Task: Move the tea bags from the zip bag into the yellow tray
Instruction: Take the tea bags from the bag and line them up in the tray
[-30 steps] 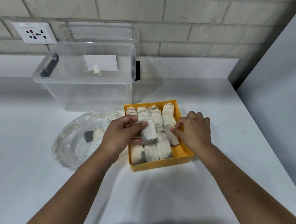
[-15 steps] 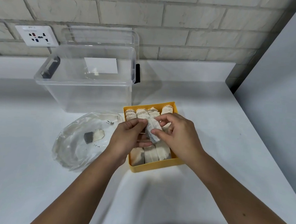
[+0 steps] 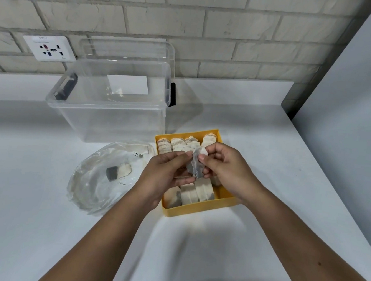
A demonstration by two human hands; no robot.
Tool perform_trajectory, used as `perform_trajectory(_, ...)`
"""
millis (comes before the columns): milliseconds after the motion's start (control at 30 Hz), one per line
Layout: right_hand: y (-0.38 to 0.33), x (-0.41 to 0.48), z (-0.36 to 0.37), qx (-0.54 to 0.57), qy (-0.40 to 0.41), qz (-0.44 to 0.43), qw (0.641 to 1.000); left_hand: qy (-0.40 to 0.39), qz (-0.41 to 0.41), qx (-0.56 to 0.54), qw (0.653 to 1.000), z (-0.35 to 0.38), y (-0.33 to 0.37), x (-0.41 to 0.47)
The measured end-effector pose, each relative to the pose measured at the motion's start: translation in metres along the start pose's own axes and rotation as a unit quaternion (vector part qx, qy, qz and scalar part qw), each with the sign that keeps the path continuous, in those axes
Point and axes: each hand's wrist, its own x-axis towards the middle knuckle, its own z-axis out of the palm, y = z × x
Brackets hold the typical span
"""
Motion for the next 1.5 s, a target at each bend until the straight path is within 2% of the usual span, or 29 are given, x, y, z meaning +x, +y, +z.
perform_trajectory(367,-0.008,0.001,-0.006,0.036,-0.010,0.017,0.999,0.032,0.001,0.015,0.999,0.000,-0.003,0.002)
perform_trajectory(467,-0.006,0.004,-0.014,0.045,0.035,0.009,0.998,0.050,0.006,0.015,0.999,-0.001,-0.001,0.002)
perform_trajectory(500,-0.005,0.006,-0.019,-0.009,0.066,0.000,0.998,0.058,0.012,0.016,0.998,-0.003,0.001,0.002)
perform_trajectory(533,-0.001,0.008,-0.025,-0.113,0.098,-0.005,0.989,0.069,0.021,0.022,0.997,-0.005,0.003,0.002)
perform_trajectory(600,0.008,0.009,-0.032,-0.364,0.135,-0.006,0.922,0.092,0.043,0.044,0.994,-0.010,0.005,0.003)
perform_trajectory(633,0.014,0.007,-0.034,-0.436,0.129,-0.002,0.890,0.099,0.052,0.050,0.992,-0.013,0.005,0.003)
perform_trajectory(667,0.021,0.006,-0.034,-0.471,0.114,0.013,0.875,0.104,0.057,0.054,0.991,-0.015,0.005,0.004)
perform_trajectory(800,0.045,0.004,-0.025,-0.501,0.081,0.069,0.859,0.114,0.059,0.072,0.989,-0.018,0.000,0.006)
perform_trajectory(1100,0.046,0.023,-0.013,-0.550,0.141,0.045,0.822,0.125,0.062,0.103,0.985,-0.020,-0.009,0.012)
perform_trajectory(1300,0.049,0.028,-0.008,-0.619,0.130,0.029,0.774,0.126,0.072,0.114,0.983,-0.024,-0.007,0.018)
perform_trajectory(1400,0.051,0.025,-0.011,-0.603,0.139,0.012,0.786,0.116,0.070,0.120,0.984,-0.025,-0.006,0.020)
perform_trajectory(1500,0.045,0.019,-0.012,-0.499,0.204,-0.090,0.837,0.097,0.066,0.116,0.986,-0.024,-0.004,0.019)
